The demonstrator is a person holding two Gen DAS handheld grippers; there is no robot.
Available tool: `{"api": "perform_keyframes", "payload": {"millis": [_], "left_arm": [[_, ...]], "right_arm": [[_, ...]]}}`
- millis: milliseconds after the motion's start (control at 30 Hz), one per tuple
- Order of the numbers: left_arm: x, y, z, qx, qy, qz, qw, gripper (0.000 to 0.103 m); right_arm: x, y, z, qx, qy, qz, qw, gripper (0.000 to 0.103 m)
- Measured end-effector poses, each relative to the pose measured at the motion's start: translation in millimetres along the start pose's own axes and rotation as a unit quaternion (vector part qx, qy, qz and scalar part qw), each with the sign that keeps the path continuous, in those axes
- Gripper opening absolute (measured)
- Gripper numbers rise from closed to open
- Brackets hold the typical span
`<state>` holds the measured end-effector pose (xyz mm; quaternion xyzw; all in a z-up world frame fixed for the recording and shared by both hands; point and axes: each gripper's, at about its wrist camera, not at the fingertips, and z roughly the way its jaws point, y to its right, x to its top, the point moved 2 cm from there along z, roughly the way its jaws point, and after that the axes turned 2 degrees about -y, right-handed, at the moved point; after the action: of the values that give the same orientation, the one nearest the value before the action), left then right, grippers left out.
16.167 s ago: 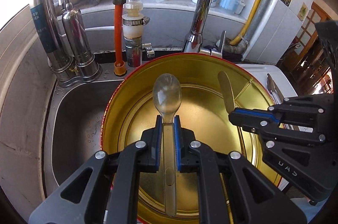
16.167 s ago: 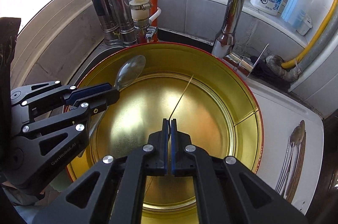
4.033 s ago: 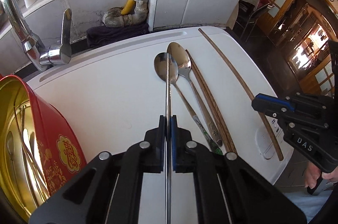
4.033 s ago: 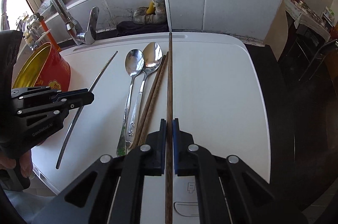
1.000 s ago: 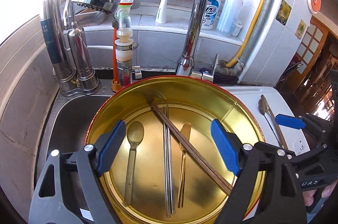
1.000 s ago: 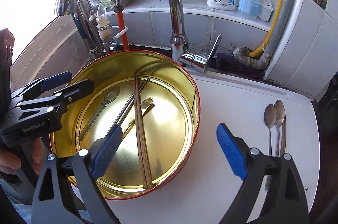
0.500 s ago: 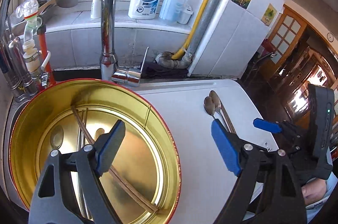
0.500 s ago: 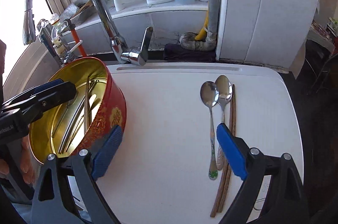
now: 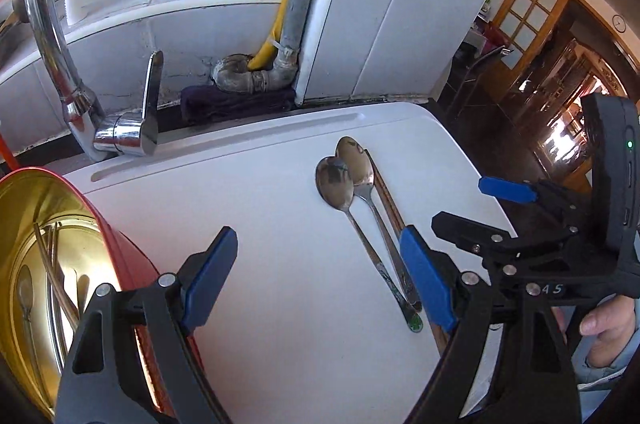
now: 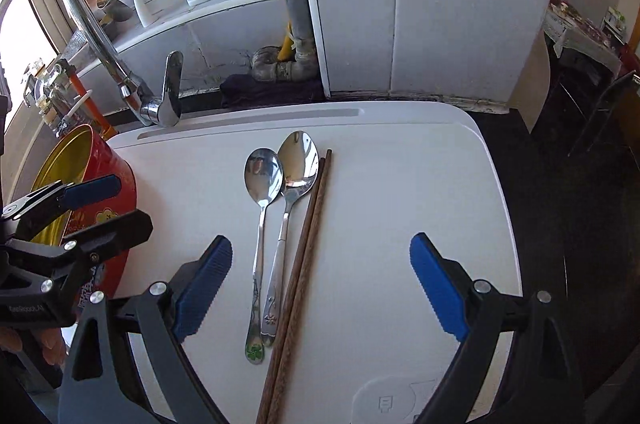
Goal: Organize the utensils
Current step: 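Move both open tools back over the two steel spoons on the board, then grasp a steel spoon by its handle with the left tool while the right tool grasps the other spoon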
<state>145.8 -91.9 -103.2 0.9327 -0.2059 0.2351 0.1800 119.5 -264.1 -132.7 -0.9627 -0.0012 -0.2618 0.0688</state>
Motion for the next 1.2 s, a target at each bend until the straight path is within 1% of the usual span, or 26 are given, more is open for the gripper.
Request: {"api": "perform_keyframes", "payload": {"millis": [133,233,300,367,433,500,600,700,800,833,867,900,933,967,1000,1033,1067,1133,1200], "left_arm": [[7.6,4.4,24.1,-0.026,-0.011,-0.011,0.9996,0.082],[17.5,1.8,44.3,-0.008,-0.025,-0.023,0.9994,0.082],[22.0,-0.9,56.5,0.012,-0.034,-0.028,0.9990,0.082],[24.4,-3.4,66.6,0.020,-0.043,-0.034,0.9983,0.082],[25.0,-6.5,73.9,0.029,-0.051,-0.038,0.9976,0.082],[26.4,-8.3,80.9,0.028,-0.058,-0.037,0.9973,0.082],[27.6,-10.3,89.4,0.017,-0.068,-0.033,0.9970,0.082],[27.8,-9.2,91.1,-0.005,-0.058,-0.030,0.9978,0.082],[26.7,-7.8,90.3,-0.010,-0.052,-0.025,0.9983,0.082],[26.4,-7.2,90.3,-0.012,-0.049,-0.021,0.9985,0.081],[25.6,-6.4,89.8,-0.014,-0.047,-0.016,0.9987,0.079],[25.6,-4.1,89.6,-0.026,-0.044,-0.007,0.9987,0.067],[25.9,-2.1,89.7,-0.039,-0.042,-0.001,0.9983,0.052],[25.6,-1.4,90.6,-0.053,-0.041,0.001,0.9977,0.043],[26.0,-0.8,93.2,-0.065,-0.043,-0.001,0.9969,0.022],[25.3,-2.4,94.5,-0.069,-0.043,-0.006,0.9966,0.012],[24.8,-5.4,95.0,-0.079,-0.043,-0.016,0.9958,0.011],[24.2,-11.1,94.6,-0.094,-0.041,-0.043,0.9938,0.008],[24.2,-9.0,92.2,-0.091,-0.036,-0.042,0.9943,0.007]], "right_arm": [[18.4,12.4,18.0,0.051,-0.020,-0.040,0.998,0.091],[31.6,13.5,33.8,0.079,-0.035,-0.091,0.992,0.091],[38.7,13.6,45.1,0.088,-0.041,-0.119,0.988,0.091],[44.8,13.5,57.8,0.097,-0.050,-0.130,0.985,0.089],[49.6,13.3,69.7,0.121,-0.063,-0.131,0.982,0.086],[55.5,13.3,80.9,0.144,-0.075,-0.137,0.977,0.083],[64.6,11.2,92.8,0.187,-0.092,-0.149,0.966,0.078],[71.7,9.2,98.0,0.223,-0.103,-0.165,0.955,0.074],[75.3,7.3,100.3,0.260,-0.114,-0.172,0.943,0.068],[75.9,6.4,101.6,0.272,-0.118,-0.175,0.939,0.063],[76.2,5.3,102.7,0.281,-0.119,-0.178,0.936,0.061],[76.0,4.4,102.9,0.289,-0.122,-0.181,0.932,0.058],[75.5,4.2,103.7,0.300,-0.126,-0.182,0.928,0.052],[74.2,4.2,105.2,0.312,-0.134,-0.181,0.923,0.039],[72.7,4.5,108.2,0.318,-0.143,-0.179,0.920,0.029],[71.0,6.2,109.8,0.325,-0.148,-0.172,0.918,0.017],[69.4,8.1,111.5,0.332,-0.152,-0.166,0.916,0.010],[67.2,13.3,110.1,0.349,-0.148,-0.148,0.914,0.008],[65.7,14.5,105.4,0.350,-0.142,-0.141,0.915,0.007]]}}
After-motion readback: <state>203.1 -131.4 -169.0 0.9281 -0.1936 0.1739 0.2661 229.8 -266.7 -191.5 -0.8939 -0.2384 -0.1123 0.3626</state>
